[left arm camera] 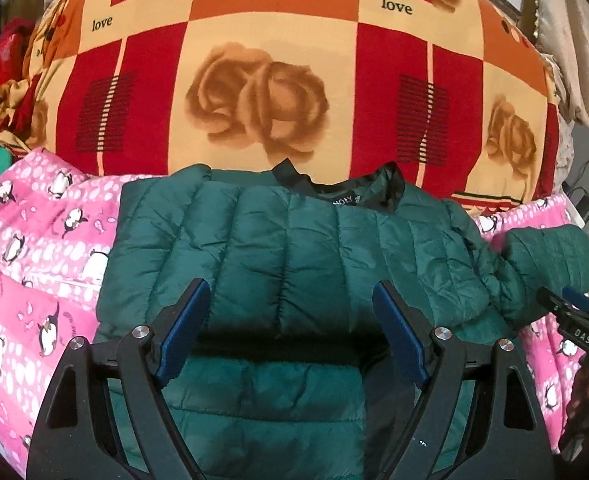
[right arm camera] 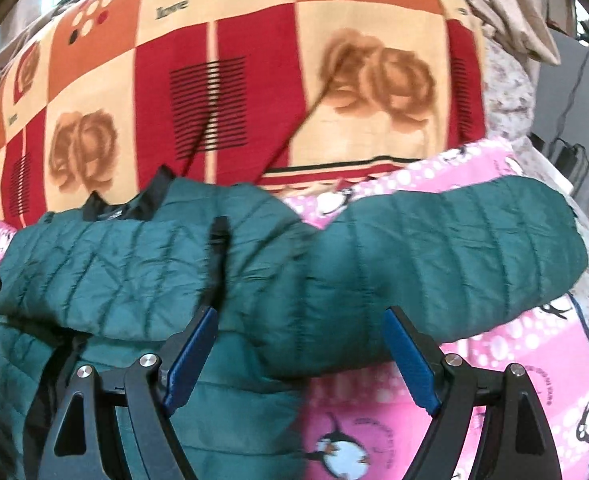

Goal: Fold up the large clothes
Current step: 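Grasp the other jacket sleeve with the right gripper and lift it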

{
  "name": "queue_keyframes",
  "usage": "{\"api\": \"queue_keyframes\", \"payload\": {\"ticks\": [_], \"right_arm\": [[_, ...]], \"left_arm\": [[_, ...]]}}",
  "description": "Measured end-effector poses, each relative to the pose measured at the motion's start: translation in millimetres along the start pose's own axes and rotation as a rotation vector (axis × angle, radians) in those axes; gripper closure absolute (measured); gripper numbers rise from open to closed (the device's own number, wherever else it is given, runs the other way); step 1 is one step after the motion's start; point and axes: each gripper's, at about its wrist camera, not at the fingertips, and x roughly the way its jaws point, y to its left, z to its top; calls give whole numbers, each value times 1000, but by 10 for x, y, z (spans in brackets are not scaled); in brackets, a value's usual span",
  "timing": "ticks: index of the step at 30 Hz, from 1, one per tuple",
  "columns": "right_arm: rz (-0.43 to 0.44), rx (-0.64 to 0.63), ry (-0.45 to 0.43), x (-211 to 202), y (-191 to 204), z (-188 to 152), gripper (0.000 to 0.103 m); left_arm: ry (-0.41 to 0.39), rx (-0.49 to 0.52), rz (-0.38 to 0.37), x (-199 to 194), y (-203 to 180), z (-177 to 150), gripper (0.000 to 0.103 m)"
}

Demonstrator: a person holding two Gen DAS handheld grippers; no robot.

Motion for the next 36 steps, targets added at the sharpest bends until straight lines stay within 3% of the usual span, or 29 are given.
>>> {"api": "queue_keyframes", "payload": {"ticks": [11,24,28,36], "right_arm": [[-87,94,-2,113,-668,47,21],[-237,352,-1,132,-1883,209,21],[-248,427,6,234,-2179,280,21],[-306,515,-3,338,-2660,404,14]], "left_arm": [[30,-12,1,93,-7,-24,19],[57,-35,-5,238,121,-38,19],[68,-40,-5,300,140,-52,19],[79,-31,3,395,157,-68,19]]}}
